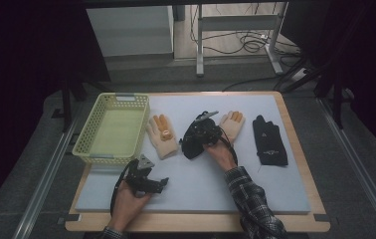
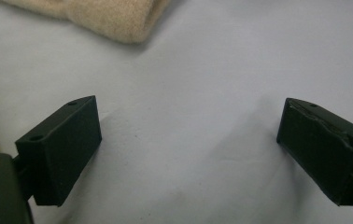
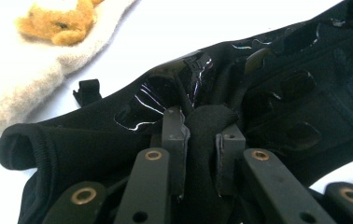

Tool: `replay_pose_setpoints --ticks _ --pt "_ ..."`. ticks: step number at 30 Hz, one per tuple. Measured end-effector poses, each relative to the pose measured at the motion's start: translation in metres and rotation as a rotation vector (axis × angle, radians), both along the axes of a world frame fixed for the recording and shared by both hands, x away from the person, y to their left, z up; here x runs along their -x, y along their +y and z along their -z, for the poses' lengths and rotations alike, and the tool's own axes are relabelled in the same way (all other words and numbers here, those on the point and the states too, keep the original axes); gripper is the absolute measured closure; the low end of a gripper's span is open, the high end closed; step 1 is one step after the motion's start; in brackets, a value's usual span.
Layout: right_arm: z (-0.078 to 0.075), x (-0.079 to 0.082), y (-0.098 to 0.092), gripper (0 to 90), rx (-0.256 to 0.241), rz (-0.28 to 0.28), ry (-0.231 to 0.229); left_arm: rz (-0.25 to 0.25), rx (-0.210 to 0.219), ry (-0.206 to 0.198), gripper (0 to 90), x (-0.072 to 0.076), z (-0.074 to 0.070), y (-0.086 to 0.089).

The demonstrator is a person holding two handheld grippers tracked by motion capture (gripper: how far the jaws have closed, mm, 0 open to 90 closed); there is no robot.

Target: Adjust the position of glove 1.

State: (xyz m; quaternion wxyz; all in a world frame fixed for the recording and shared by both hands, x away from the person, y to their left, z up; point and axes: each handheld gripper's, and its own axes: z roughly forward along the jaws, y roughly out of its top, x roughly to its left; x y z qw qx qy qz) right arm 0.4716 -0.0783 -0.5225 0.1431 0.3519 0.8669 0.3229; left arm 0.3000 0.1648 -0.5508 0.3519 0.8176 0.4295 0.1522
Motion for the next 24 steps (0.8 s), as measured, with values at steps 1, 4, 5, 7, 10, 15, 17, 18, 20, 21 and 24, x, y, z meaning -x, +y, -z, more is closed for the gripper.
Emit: replay_pose_setpoints --ticks 1,4,5,7,10,15,17,18,20,21,24 --pt "-0.001 0.0 -0.001 78.0 0.005 -0.006 -0.005 0.001 -0.002 0.0 6.5 0.0 0.0 0.0" --pt "-0.01 0.004 -0.005 78.1 -0.008 -0.039 -0.025 0.002 -0.002 0.001 6.5 0.0 0.0 0.0" --pt "-0.019 0.009 -0.009 78.0 -0.014 -0.066 -0.037 0.003 -0.005 0.001 6.5 0.0 0.0 0.0" --pt "-0.025 0.012 -0.01 78.0 -0.019 -0.078 -0.038 0.004 -0.005 0.002 6.5 0.0 0.0 0.0" --pt "-0.039 0.022 -0.016 77.7 -0.04 -0.109 -0.027 0.003 -0.005 0.001 6.5 0.0 0.0 0.0" --pt "-0.057 0.048 -0.026 77.4 -0.056 -0.178 -0.026 0.003 -0.003 0.001 6.5 0.0 0.0 0.0" --pt "-0.061 0.062 -0.03 77.4 -0.066 -0.215 -0.026 0.001 -0.001 -0.001 6.5 0.0 0.0 0.0" --pt "-0.063 0.069 -0.032 77.3 -0.079 -0.225 -0.023 0.003 -0.004 0.0 6.5 0.0 0.0 0.0" --pt "-0.063 0.083 -0.037 77.2 -0.097 -0.249 -0.011 0.001 -0.001 -0.001 6.5 0.0 0.0 0.0" --pt "-0.061 0.09 -0.038 77.1 -0.097 -0.26 -0.01 0.001 -0.001 -0.002 6.5 0.0 0.0 0.0" --pt "-0.052 0.111 -0.04 76.9 -0.093 -0.293 -0.004 0.001 -0.001 -0.002 6.5 0.0 0.0 0.0"
